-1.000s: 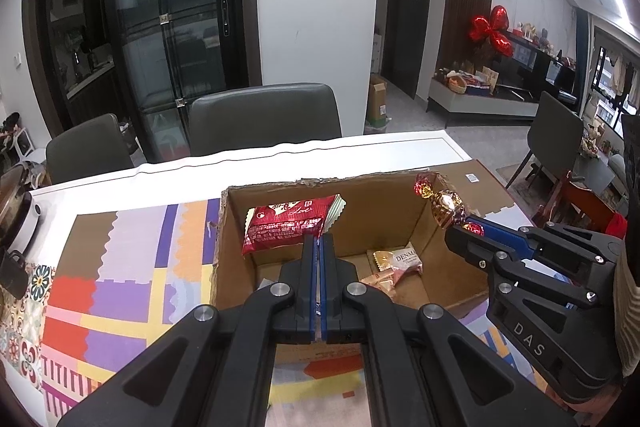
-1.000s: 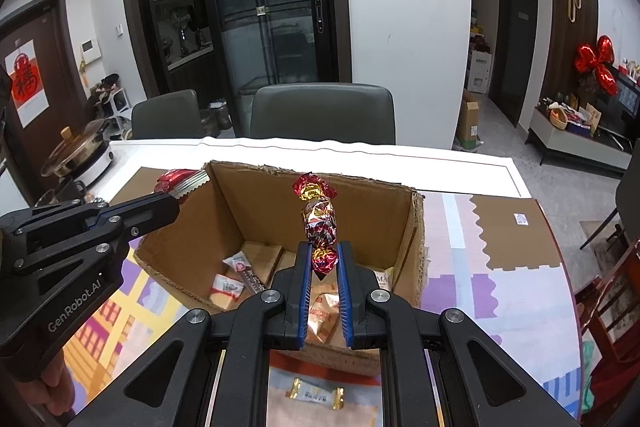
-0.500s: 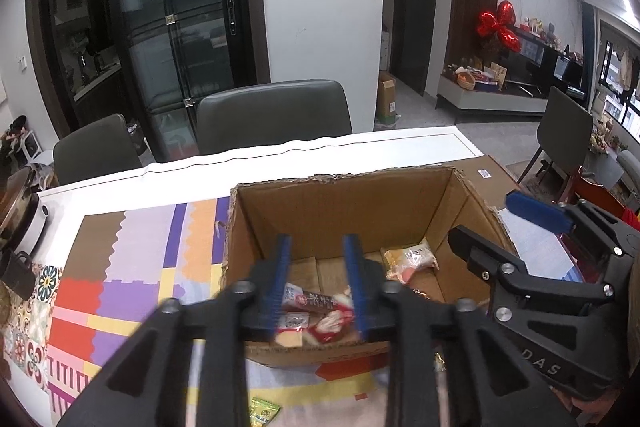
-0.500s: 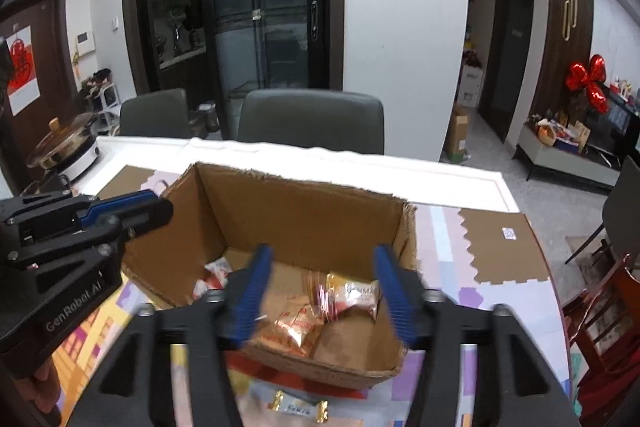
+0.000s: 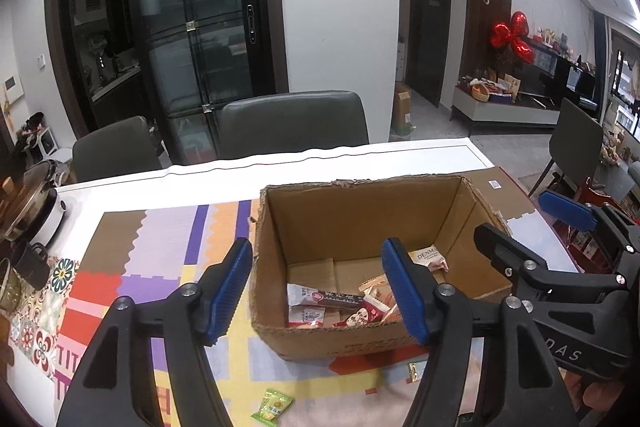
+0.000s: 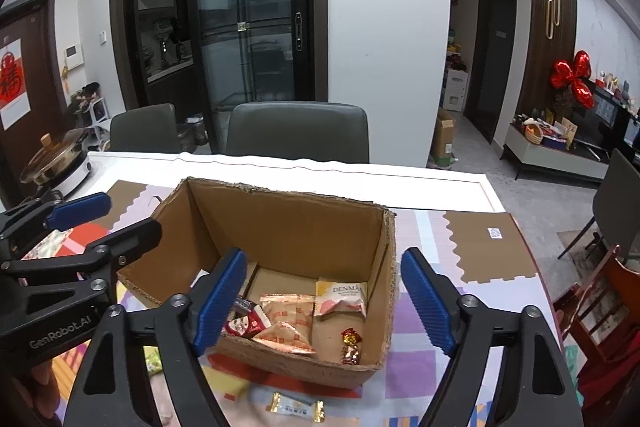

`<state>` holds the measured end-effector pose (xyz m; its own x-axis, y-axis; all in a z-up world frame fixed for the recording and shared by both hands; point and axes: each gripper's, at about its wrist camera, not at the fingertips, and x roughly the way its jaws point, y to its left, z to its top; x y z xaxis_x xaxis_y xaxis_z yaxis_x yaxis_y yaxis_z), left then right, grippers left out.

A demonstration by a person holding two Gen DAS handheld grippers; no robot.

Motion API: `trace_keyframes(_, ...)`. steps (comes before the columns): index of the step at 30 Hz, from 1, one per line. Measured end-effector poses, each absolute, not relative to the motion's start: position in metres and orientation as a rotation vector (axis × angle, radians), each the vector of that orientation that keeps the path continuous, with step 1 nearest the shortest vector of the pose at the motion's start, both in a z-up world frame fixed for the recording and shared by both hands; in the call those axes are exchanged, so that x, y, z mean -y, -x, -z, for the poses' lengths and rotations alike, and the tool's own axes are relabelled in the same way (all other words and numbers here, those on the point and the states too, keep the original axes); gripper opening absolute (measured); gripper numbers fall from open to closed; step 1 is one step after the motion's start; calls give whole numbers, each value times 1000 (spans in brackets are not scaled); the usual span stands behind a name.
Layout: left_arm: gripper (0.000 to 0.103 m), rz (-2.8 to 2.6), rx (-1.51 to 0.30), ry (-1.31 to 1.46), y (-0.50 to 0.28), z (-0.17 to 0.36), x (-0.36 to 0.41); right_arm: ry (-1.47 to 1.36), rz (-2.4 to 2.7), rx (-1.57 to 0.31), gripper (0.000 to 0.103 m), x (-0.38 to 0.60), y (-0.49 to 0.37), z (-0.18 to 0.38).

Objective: Organize snacks
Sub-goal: 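Withdraw both open tools from the box back over the table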

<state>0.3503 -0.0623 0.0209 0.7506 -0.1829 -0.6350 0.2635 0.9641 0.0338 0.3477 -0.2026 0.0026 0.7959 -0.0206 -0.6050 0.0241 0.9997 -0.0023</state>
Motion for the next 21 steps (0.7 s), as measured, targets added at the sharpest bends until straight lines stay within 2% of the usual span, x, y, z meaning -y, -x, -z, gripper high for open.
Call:
trace_keyframes(8, 77, 219, -661, -105, -335, -29, 52, -11, 36, -638, 87, 200, -335, -13)
trace_keyframes(21, 78, 200, -678, -76, -310, -35, 34, -11, 44, -621, 87, 191, -306, -22)
